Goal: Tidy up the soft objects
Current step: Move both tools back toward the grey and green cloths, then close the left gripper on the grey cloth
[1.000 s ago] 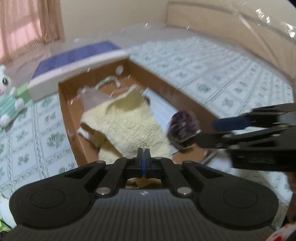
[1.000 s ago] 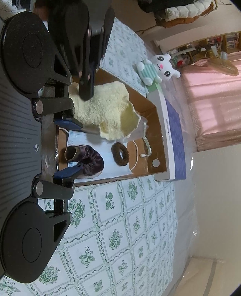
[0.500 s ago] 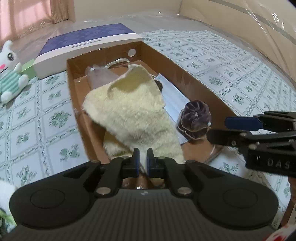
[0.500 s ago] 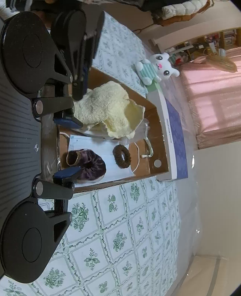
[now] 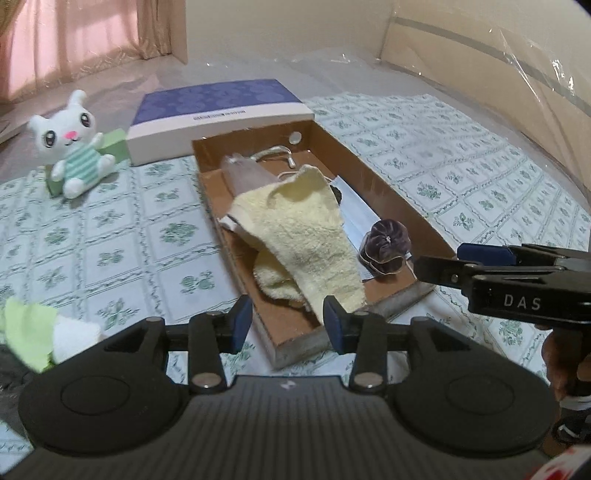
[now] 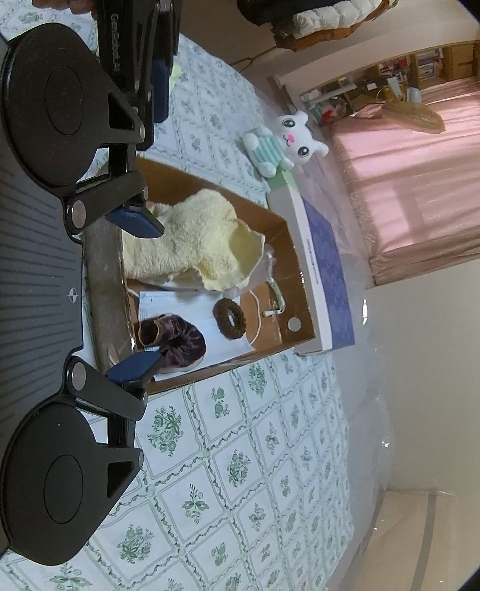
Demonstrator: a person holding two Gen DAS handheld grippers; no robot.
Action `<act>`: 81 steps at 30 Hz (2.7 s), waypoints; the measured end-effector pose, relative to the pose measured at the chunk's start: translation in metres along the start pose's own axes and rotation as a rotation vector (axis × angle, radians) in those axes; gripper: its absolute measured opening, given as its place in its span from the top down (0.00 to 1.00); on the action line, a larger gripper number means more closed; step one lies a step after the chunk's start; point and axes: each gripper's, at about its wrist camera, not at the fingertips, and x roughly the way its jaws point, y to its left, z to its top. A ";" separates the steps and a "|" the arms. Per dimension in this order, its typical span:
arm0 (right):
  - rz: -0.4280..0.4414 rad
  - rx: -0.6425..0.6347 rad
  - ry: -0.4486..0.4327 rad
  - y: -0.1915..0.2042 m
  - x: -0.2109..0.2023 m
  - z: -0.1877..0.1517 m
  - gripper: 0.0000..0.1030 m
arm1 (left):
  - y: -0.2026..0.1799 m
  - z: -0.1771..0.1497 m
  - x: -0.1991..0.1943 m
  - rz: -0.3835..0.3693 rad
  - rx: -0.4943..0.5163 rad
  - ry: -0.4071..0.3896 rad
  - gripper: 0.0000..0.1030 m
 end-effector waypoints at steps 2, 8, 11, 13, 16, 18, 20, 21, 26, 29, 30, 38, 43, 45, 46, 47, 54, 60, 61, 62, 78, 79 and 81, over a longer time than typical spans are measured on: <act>0.001 0.002 -0.008 0.004 -0.007 0.000 0.33 | 0.001 -0.003 -0.011 0.006 -0.004 -0.005 0.62; 0.011 -0.006 -0.030 0.020 -0.029 -0.002 0.31 | 0.003 -0.014 -0.042 0.018 -0.034 -0.023 0.62; 0.018 -0.006 -0.036 0.028 -0.039 -0.004 0.31 | 0.004 -0.019 -0.056 0.024 -0.039 -0.035 0.62; 0.023 -0.011 -0.039 0.033 -0.046 -0.006 0.31 | 0.004 -0.024 -0.065 0.026 -0.043 -0.042 0.62; 0.030 -0.016 -0.038 0.042 -0.056 -0.010 0.30 | 0.008 -0.032 -0.079 0.036 -0.059 -0.052 0.62; 0.038 -0.025 -0.033 0.049 -0.061 -0.013 0.30 | 0.010 -0.038 -0.088 0.046 -0.068 -0.059 0.62; 0.050 -0.036 -0.029 0.056 -0.066 -0.017 0.30 | 0.013 -0.044 -0.097 0.054 -0.076 -0.064 0.62; 0.058 -0.044 -0.025 0.061 -0.068 -0.019 0.30 | 0.015 -0.048 -0.102 0.060 -0.081 -0.066 0.62; 0.094 -0.070 -0.011 0.079 -0.075 -0.027 0.30 | 0.028 -0.068 -0.119 0.084 -0.111 -0.062 0.62; 0.113 -0.085 -0.003 0.089 -0.077 -0.033 0.30 | 0.035 -0.080 -0.130 0.103 -0.128 -0.064 0.62; 0.121 -0.089 0.001 0.093 -0.078 -0.035 0.30 | 0.038 -0.084 -0.134 0.111 -0.135 -0.065 0.62; 0.196 -0.135 0.044 0.121 -0.070 -0.055 0.30 | 0.063 -0.118 -0.157 0.173 -0.208 -0.048 0.62; 0.235 -0.163 0.075 0.136 -0.059 -0.067 0.30 | 0.084 -0.138 -0.165 0.229 -0.267 -0.029 0.62; 0.241 -0.175 0.086 0.142 -0.054 -0.070 0.30 | 0.092 -0.144 -0.167 0.249 -0.289 -0.021 0.61; 0.246 -0.182 0.089 0.145 -0.051 -0.072 0.30 | 0.096 -0.146 -0.168 0.257 -0.298 -0.018 0.61; 0.250 -0.187 0.093 0.147 -0.048 -0.073 0.30 | 0.099 -0.149 -0.168 0.266 -0.308 -0.016 0.61; 0.281 -0.235 0.114 0.165 -0.026 -0.077 0.30 | 0.120 -0.154 -0.169 0.308 -0.357 -0.019 0.58; 0.303 -0.277 0.108 0.181 -0.004 -0.072 0.30 | 0.140 -0.145 -0.162 0.344 -0.382 -0.044 0.53; 0.309 -0.284 0.107 0.183 0.000 -0.071 0.30 | 0.144 -0.143 -0.160 0.350 -0.387 -0.048 0.53; 0.313 -0.293 0.107 0.186 0.005 -0.070 0.30 | 0.148 -0.141 -0.158 0.355 -0.393 -0.052 0.52; 0.348 -0.378 0.119 0.220 0.078 -0.053 0.30 | 0.207 -0.115 -0.096 0.344 -0.501 -0.034 0.45; 0.350 -0.379 0.120 0.221 0.081 -0.052 0.30 | 0.211 -0.114 -0.092 0.346 -0.509 -0.029 0.45; 0.354 -0.384 0.123 0.223 0.088 -0.051 0.30 | 0.219 -0.113 -0.082 0.346 -0.530 -0.025 0.45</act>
